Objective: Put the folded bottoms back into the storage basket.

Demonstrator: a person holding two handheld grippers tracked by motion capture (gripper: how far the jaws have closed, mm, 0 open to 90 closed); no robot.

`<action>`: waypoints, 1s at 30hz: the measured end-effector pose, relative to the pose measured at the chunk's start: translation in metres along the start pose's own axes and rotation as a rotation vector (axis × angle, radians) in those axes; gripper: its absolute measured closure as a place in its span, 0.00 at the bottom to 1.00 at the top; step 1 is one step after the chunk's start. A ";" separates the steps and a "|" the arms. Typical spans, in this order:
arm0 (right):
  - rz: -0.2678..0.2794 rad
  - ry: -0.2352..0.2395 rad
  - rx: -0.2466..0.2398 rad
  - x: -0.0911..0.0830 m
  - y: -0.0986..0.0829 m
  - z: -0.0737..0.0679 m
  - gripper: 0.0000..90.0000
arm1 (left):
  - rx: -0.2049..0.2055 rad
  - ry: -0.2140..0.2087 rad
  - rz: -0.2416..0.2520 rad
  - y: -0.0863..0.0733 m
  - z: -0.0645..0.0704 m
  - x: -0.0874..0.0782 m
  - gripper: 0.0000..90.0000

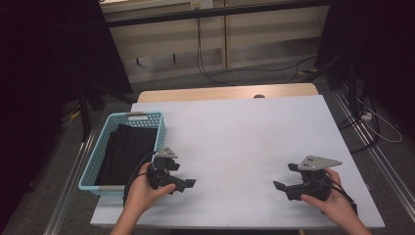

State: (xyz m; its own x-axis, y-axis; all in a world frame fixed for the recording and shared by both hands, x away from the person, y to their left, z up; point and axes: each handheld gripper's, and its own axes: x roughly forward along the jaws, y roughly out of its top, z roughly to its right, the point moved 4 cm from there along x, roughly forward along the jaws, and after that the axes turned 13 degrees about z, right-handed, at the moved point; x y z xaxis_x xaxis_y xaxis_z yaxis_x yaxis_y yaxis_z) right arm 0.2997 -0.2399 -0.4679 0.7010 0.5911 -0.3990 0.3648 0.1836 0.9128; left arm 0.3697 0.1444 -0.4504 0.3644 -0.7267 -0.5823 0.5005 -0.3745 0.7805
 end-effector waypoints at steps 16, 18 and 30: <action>-0.005 -0.015 -0.001 -0.007 -0.005 0.005 0.19 | 0.005 -0.006 0.007 -0.004 0.001 -0.002 0.09; -0.001 -0.019 0.003 -0.008 -0.004 0.006 0.19 | 0.008 -0.007 0.008 -0.005 0.001 -0.003 0.09; -0.004 -0.024 0.006 -0.012 -0.007 0.008 0.19 | 0.015 -0.009 0.008 -0.004 0.001 -0.003 0.09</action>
State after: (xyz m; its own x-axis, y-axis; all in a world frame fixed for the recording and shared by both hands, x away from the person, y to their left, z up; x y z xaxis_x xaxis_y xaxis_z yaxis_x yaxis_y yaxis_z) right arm 0.2936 -0.2545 -0.4705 0.7138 0.5714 -0.4049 0.3715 0.1813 0.9106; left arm 0.3653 0.1473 -0.4516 0.3609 -0.7349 -0.5742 0.4855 -0.3777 0.7884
